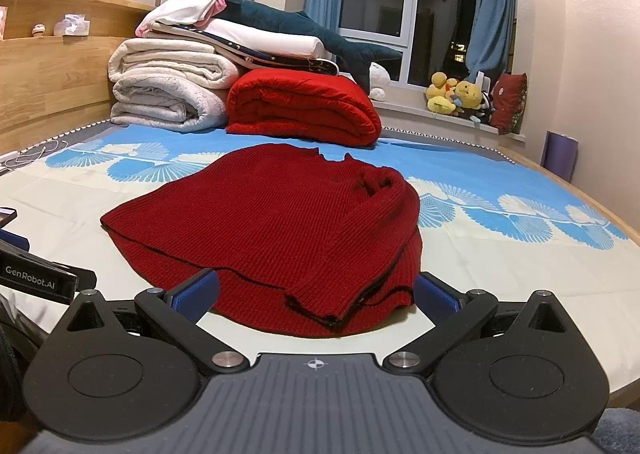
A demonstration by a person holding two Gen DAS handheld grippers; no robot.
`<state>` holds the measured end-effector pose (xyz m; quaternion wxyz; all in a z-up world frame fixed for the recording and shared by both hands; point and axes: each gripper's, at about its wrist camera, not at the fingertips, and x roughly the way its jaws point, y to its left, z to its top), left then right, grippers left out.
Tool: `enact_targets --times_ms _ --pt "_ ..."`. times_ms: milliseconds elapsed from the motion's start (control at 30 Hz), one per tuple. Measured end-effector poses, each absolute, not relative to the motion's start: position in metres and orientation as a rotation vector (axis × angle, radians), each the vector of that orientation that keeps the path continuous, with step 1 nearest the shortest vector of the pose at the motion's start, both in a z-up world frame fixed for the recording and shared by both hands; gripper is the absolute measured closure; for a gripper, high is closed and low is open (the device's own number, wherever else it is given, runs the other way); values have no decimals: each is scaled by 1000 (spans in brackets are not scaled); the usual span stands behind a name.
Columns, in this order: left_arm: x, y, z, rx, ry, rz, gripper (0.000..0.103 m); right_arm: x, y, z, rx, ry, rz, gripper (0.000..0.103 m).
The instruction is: Fold small clothes
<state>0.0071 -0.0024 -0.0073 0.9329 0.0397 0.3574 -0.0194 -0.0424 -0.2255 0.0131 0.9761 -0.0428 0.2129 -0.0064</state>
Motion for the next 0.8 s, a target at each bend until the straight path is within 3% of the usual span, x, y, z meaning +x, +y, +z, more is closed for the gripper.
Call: enact_targets --times_ms 800 --pt "7 -3 -8 79 724 -47 0 -44 -227 13 -89 432 -10 1"
